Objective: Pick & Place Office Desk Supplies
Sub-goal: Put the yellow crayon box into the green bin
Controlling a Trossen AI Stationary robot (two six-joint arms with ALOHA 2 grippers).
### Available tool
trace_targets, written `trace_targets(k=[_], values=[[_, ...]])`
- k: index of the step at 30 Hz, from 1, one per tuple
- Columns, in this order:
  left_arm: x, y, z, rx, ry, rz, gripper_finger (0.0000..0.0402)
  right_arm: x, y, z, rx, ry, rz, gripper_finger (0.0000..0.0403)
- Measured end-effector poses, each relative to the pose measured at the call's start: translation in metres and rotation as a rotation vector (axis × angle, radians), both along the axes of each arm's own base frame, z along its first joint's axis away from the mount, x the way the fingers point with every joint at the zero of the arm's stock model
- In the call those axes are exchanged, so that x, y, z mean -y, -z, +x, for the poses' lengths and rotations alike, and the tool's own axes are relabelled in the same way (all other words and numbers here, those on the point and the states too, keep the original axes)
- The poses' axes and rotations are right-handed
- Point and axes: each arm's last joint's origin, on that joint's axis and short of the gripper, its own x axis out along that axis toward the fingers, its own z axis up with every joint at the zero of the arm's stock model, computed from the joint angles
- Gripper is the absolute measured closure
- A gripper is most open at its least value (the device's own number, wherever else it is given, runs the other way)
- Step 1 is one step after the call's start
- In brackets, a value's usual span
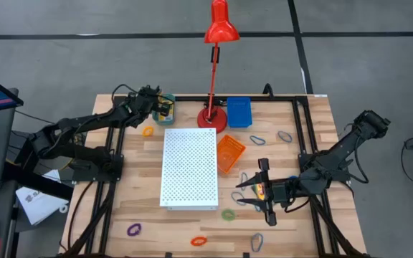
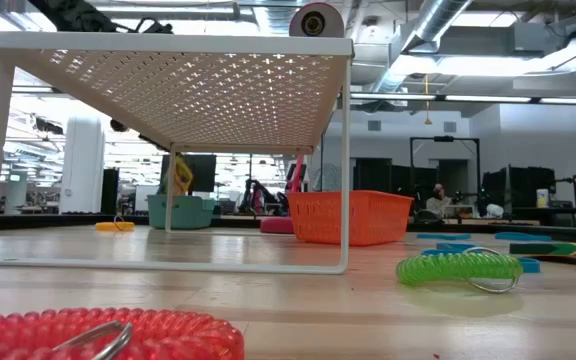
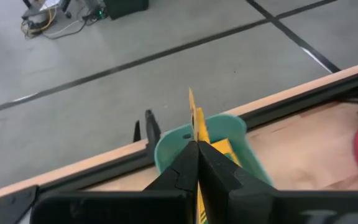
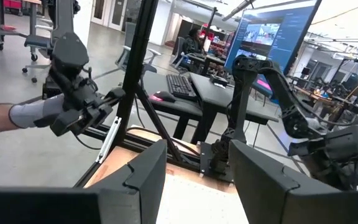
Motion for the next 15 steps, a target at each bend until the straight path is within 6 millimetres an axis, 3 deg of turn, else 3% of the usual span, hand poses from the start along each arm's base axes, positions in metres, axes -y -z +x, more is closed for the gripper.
trace_targets(k=[15], values=[[-0.005,0.018,-0.012,0.037,0.01,-0.036,0.0386,0.011,0.0,0.008,-0.002,0.046,0.025,0.0233]])
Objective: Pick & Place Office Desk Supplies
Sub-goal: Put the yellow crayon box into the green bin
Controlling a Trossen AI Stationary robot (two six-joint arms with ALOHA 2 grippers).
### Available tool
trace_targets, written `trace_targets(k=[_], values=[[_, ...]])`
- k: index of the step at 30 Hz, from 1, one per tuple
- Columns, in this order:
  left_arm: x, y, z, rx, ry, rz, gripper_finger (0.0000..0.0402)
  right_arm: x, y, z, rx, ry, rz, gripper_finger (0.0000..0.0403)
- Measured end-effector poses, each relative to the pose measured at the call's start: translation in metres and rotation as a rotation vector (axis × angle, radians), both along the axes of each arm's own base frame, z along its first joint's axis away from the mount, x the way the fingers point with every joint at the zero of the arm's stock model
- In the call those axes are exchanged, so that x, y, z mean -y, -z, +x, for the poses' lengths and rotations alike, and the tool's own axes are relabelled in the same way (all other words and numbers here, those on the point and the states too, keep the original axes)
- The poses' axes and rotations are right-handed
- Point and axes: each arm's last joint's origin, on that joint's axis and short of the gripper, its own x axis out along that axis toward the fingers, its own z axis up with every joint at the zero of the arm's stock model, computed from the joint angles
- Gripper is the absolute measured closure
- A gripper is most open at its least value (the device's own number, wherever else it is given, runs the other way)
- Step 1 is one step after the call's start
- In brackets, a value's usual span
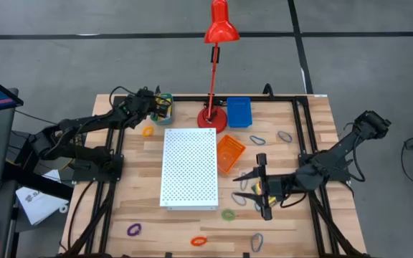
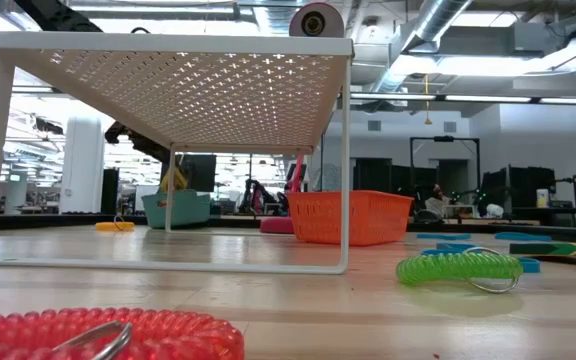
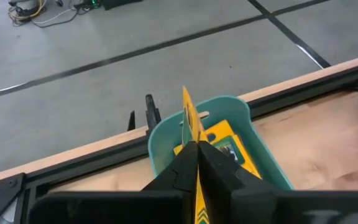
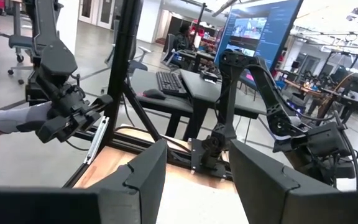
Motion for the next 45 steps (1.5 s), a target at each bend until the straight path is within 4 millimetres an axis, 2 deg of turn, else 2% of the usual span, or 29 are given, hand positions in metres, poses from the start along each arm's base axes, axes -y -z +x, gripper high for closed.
trace_targets(k=[14,20,25,30,35,39,45], values=[[0.001,-0.003,0.001,0.028,0.005,0.019,0.0257,0.004,-0.001,0.003,0.012,0.017,0.027,0.0233],[0.006,-0.017,-0.001,0.076,0.02,0.064,0.023,0.01,-0.002,0.006,0.015,0.042,0.043,0.0233],[0.018,-0.031,-0.005,0.116,0.077,0.086,0.0226,0.012,-0.003,0.007,0.022,0.052,0.05,0.0233],[0.037,-0.043,-0.01,0.16,0.306,0.029,0.0234,0.018,-0.003,0.01,0.03,0.077,0.055,0.0233],[0.062,-0.058,-0.015,0.262,0.626,-0.035,0.024,0.029,-0.002,0.015,0.023,0.198,0.05,0.0233],[0.082,-0.068,-0.021,0.344,0.849,-0.075,0.024,0.033,0.0,0.016,0.001,0.22,0.075,0.0233],[0.113,-0.079,-0.02,0.447,1.157,-0.123,0.0243,0.036,0.02,0.015,-0.165,0.264,0.152,0.0233]])
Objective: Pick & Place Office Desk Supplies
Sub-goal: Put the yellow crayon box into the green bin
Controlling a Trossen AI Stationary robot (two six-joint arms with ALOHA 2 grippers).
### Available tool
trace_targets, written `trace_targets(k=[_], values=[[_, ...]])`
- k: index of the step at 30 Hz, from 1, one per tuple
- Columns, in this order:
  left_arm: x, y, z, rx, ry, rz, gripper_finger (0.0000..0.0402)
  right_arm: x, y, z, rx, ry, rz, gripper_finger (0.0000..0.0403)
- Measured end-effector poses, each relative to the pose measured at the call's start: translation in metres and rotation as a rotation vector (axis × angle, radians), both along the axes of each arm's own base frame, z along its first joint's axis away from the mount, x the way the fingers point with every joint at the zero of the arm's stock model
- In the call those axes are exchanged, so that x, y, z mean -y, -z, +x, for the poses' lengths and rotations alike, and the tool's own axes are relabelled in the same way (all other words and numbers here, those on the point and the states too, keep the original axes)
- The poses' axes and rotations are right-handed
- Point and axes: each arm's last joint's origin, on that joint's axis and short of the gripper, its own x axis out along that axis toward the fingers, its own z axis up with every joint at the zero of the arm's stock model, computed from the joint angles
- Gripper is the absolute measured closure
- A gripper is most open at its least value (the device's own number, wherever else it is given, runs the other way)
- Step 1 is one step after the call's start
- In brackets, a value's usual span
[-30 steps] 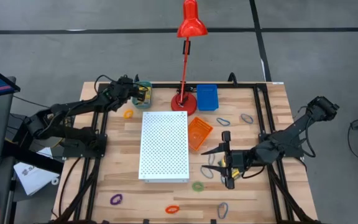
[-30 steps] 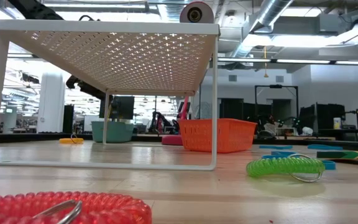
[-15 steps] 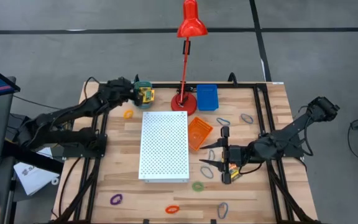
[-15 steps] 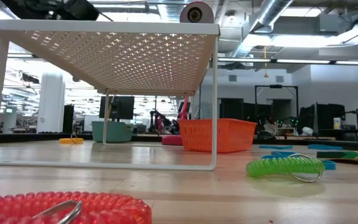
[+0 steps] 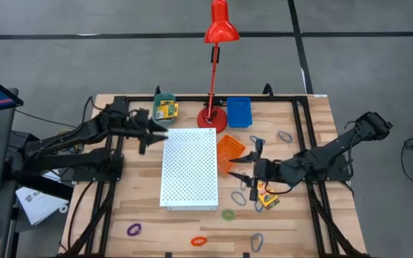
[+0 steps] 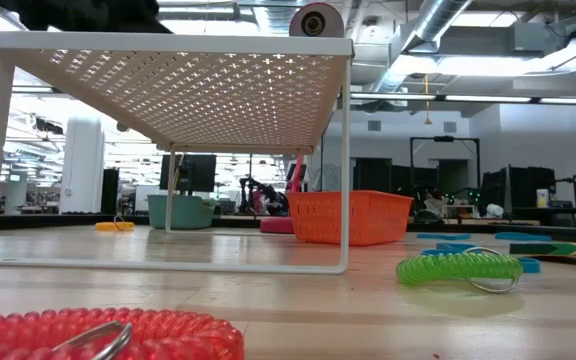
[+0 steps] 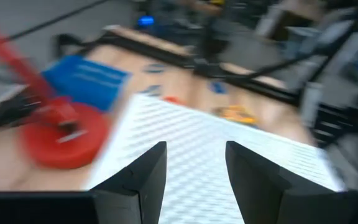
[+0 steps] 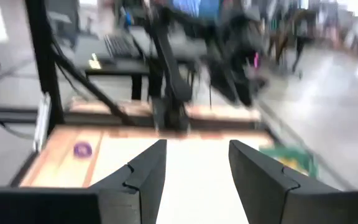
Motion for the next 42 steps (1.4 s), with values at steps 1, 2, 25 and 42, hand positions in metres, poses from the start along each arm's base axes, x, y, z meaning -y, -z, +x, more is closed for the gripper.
trace_targets(k=[1,2,25,42], values=[[0.005,-0.001,0.002,0.013,0.037,-0.006,0.0243,0.001,0.005,-0.001,-0.036,0.027,0.02,0.0233],[0.011,-0.003,0.004,0.027,0.074,-0.004,0.0243,0.003,0.01,-0.003,-0.078,0.062,0.039,0.0233],[0.162,-0.021,0.053,0.626,0.708,0.406,0.0244,-0.075,0.105,-0.023,-0.452,0.092,0.183,0.0233],[0.166,-0.033,0.057,0.598,0.384,0.74,0.0244,-0.182,0.117,-0.004,-0.903,0.442,-0.119,0.0243]])
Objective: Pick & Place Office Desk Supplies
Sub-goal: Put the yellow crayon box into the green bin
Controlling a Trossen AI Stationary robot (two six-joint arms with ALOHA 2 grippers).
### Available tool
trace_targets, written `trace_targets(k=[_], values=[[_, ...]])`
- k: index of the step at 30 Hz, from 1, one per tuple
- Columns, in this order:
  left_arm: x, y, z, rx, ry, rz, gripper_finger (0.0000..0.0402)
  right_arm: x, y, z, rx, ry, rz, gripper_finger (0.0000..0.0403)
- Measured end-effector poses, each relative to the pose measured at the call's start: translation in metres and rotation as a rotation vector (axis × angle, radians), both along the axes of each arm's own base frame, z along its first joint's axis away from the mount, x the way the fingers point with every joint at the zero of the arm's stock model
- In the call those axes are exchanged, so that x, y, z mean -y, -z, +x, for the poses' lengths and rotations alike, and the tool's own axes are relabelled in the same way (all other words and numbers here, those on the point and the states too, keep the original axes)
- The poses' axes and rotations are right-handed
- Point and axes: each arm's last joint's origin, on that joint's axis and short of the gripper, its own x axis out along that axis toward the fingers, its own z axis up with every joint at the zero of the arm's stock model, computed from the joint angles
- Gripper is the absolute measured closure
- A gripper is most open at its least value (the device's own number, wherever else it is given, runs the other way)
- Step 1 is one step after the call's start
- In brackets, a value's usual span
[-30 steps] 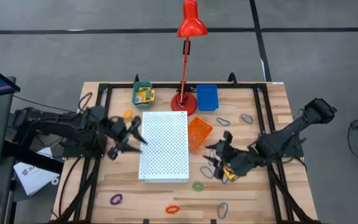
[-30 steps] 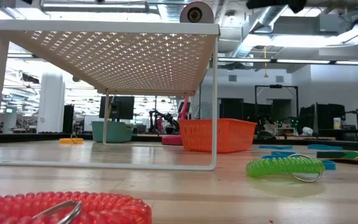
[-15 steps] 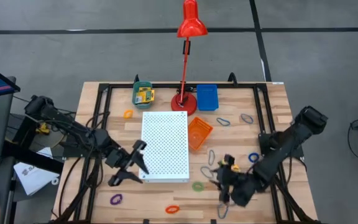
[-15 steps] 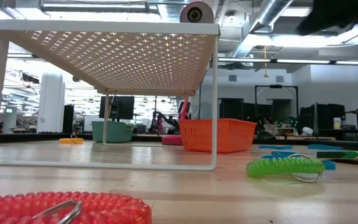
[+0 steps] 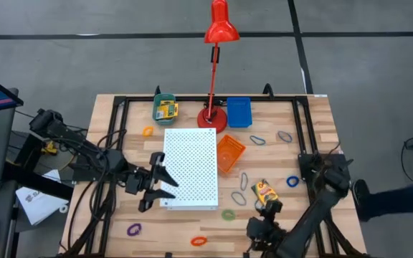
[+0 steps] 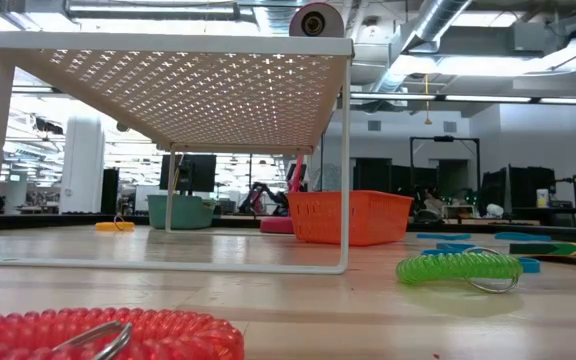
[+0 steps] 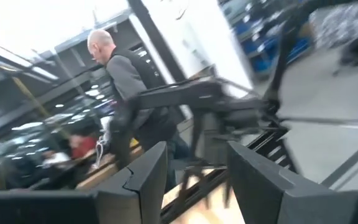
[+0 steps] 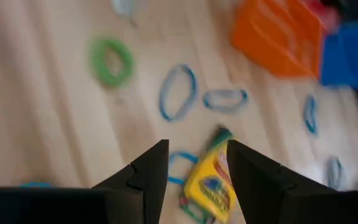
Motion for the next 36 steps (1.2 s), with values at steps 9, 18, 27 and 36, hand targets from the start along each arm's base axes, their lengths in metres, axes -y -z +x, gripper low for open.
trace_targets(k=[9,18,27,36], values=[[-0.002,0.001,0.001,0.017,-0.096,0.078,0.0244,-0.014,0.045,-0.016,0.112,0.202,-0.011,0.0228],[-0.005,0.007,0.003,-0.047,-0.227,0.125,0.0244,-0.021,0.07,-0.06,0.137,0.177,-0.074,0.0226],[-0.007,0.012,0.003,-0.088,-0.297,0.171,0.0244,-0.012,0.097,-0.07,0.138,0.121,-0.102,0.0213],[-0.007,0.012,0.003,-0.081,-0.306,0.207,0.0244,0.008,0.115,-0.057,0.065,0.101,-0.139,0.0187]])
